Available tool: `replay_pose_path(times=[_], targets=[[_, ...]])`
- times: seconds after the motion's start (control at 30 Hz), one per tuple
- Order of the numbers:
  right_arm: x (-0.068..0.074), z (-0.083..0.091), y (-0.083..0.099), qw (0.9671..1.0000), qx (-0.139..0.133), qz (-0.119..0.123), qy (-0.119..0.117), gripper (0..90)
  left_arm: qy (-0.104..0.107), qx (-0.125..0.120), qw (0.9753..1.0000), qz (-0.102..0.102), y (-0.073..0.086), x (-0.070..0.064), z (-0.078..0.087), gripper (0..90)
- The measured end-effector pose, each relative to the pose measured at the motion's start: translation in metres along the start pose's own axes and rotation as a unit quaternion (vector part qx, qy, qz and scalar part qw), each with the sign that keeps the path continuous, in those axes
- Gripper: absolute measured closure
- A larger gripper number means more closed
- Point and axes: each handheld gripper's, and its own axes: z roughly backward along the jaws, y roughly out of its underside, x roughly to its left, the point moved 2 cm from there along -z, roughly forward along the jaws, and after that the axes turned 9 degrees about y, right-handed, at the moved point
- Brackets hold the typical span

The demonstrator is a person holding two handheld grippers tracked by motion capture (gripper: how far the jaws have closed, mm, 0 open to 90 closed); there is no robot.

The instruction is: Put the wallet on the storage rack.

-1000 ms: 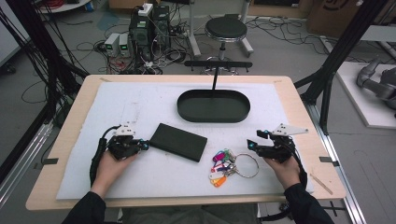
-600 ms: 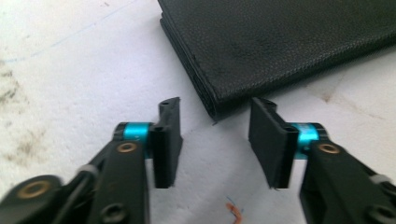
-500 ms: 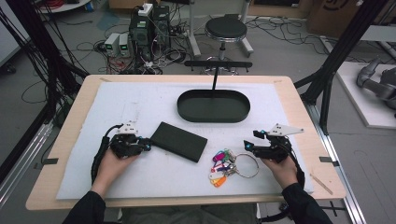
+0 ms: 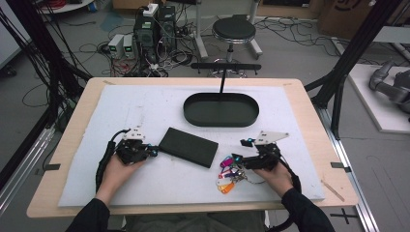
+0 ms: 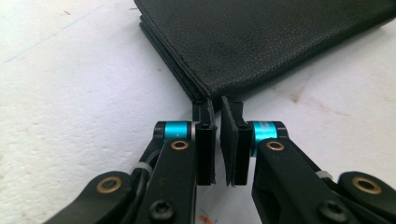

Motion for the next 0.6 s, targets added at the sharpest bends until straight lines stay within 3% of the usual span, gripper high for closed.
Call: replay_pose_path(times=[0.1,0.2,0.27,0.37,0.43,0.47,0.5,0.53,0.6], targets=[[0.018,-0.012,-0.006,0.999,0.012,0.042,-0.009,34.4,0.005,-0.001,1.0,0.001,0.0,-0.001,0.0,84.5],[0.028,-0.018,-0.01,0.9978,0.016,0.062,-0.018,34.5,0.01,-0.003,0.9999,0.003,0.0,-0.002,0.0,84.6],[0.039,-0.027,-0.016,0.9948,0.021,0.098,-0.017,35.3,0.012,-0.006,0.9999,0.004,-0.001,-0.004,0.0,84.5],[0.051,-0.036,-0.019,0.9915,0.023,0.126,-0.022,39.1,0.018,-0.007,0.9998,0.003,-0.001,-0.005,0.0,84.6],[0.057,-0.042,-0.02,0.9876,0.036,0.152,-0.019,40.9,0.019,-0.008,0.9998,0.004,-0.001,-0.006,0.0,84.7],[0.057,-0.042,-0.02,0.9876,0.036,0.152,-0.019,40.9,0.02,-0.009,0.9997,0.004,-0.001,-0.006,0.0,84.7],[0.063,-0.047,-0.019,0.9817,0.049,0.184,-0.01,43.1,0.021,-0.011,0.9997,0.005,-0.001,-0.006,0.0,84.8],[0.063,-0.047,-0.019,0.9817,0.049,0.184,-0.01,43.1,0.022,-0.012,0.9997,0.006,-0.001,-0.006,0.0,84.8],[0.066,-0.051,-0.018,0.9745,0.051,0.218,0.011,46.3,0.023,-0.013,0.9996,0.009,-0.001,-0.006,0.0,84.8]])
